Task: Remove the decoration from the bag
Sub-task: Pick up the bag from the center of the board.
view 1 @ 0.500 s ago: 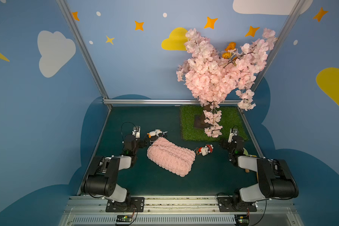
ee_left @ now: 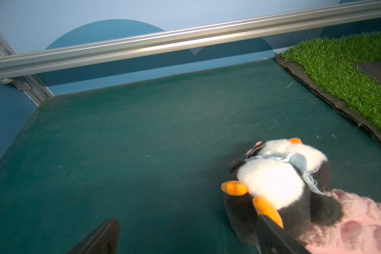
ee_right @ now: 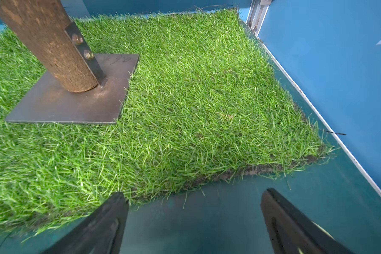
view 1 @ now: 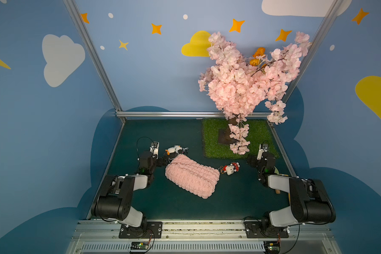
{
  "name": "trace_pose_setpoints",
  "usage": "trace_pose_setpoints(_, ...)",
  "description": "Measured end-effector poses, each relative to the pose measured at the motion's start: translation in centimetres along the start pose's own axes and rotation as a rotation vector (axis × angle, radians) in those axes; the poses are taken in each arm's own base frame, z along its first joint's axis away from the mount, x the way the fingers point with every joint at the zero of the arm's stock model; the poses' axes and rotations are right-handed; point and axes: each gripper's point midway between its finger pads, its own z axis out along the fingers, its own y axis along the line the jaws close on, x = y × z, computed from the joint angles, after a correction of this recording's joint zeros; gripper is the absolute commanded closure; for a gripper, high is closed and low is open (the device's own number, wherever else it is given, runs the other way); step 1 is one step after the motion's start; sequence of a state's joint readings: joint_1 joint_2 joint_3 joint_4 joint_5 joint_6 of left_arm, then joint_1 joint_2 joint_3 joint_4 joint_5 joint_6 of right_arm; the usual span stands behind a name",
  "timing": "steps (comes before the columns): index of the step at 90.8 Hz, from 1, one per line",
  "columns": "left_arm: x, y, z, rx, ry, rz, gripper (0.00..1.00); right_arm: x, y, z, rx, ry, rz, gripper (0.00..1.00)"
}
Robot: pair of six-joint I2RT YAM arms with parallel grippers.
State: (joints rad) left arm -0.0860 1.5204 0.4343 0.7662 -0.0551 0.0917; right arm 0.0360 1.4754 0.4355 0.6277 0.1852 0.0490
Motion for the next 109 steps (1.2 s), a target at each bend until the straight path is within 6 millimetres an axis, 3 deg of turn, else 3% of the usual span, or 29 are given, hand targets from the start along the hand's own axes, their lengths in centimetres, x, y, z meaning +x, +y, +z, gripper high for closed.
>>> trace_pose_setpoints(9, -0.9, -0.3, -1.1, 0.002, -0.010, 0.017, 0.00, -0.3, 0.2, -0.4, -0.014, 0.005, -0.003, 0.02)
trace_pose_setpoints(19, -5.2, -0.7, -3.6, 0.012, -0.083, 0.025, 0.00, -2.4, 0.6, -2.1, -0.047, -0.019, 0.000, 0.02)
trace_pose_setpoints(33, -13.0, -2.1, -7.5, 0.096, -0.171, 0.039, 0.00, -8.2, 1.7, -6.7, -0.126, -0.123, 0.026, 0.02)
trace_pose_setpoints(41, -15.7, -4.0, -9.7, 0.186, -0.173, 0.070, 0.00, -10.3, 2.7, -9.6, -0.182, -0.151, 0.028, 0.03)
trace_pose_setpoints(48, -16.7, -5.8, -11.2, 0.268, -0.150, 0.097, 0.00, -11.0, 3.7, -12.4, -0.241, -0.161, 0.029, 0.02)
trace_pose_setpoints(57, -16.0, -8.1, -12.6, 0.382, -0.092, 0.117, 0.00, -10.7, 5.3, -15.3, -0.337, -0.152, 0.028, 0.02)
trace_pose_setpoints(71, -11.8, -11.4, -12.9, 0.541, 0.075, 0.145, 0.00, -7.9, 7.5, -17.4, -0.457, -0.057, -0.005, 0.02)
trace_pose_setpoints(81, -9.5, -14.9, -12.2, 0.674, 0.194, 0.222, 0.00, -5.8, 9.3, -18.8, -0.552, 0.016, -0.060, 0.02)
trace_pose_setpoints(89, -9.1, -17.6, -11.5, 0.782, 0.231, 0.295, 0.00, -4.6, 11.1, -20.2, -0.643, 0.042, -0.125, 0.02)
trace_pose_setpoints(109, -7.9, -23.3, -8.6, 1.001, 0.288, 0.436, 0.00, -3.6, 14.7, -22.3, -0.789, 0.083, -0.260, 0.02)
